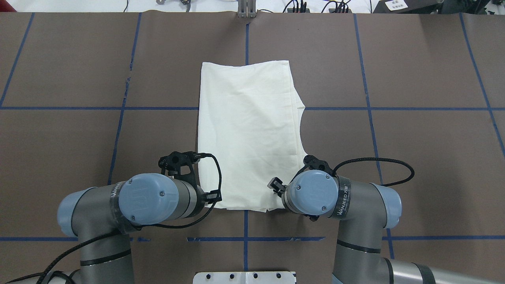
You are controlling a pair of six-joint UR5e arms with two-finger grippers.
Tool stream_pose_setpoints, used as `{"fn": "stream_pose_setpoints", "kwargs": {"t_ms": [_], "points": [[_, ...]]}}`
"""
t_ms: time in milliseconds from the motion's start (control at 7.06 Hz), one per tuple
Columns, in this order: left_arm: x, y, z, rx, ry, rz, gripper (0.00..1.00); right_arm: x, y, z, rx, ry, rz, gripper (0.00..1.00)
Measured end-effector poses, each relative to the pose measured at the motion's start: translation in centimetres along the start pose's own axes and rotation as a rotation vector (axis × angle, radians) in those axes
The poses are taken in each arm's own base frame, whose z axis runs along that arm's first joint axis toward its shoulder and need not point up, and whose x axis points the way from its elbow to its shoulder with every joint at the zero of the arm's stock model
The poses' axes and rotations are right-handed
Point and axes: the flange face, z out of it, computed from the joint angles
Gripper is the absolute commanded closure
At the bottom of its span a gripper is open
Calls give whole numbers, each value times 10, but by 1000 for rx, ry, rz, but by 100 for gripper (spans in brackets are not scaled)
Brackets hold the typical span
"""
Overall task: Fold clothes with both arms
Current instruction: 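Grasp the near shirt corners with both grippers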
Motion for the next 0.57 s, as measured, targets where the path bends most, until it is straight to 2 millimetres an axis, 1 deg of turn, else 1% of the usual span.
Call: {"fn": "stream_pose_setpoints", "kwargs": {"t_ms": [142,283,425,567], "points": [[0,0,0,1,0,0,100,0,0,0,0,1,0,16],[0,0,0,1,0,0,100,0,0,0,1,1,0,39],[0,0,0,1,-1,0,100,0,-1,0,1,1,1,72],[0,0,0,1,-1,0,100,0,-1,0,1,1,1,86]]}}
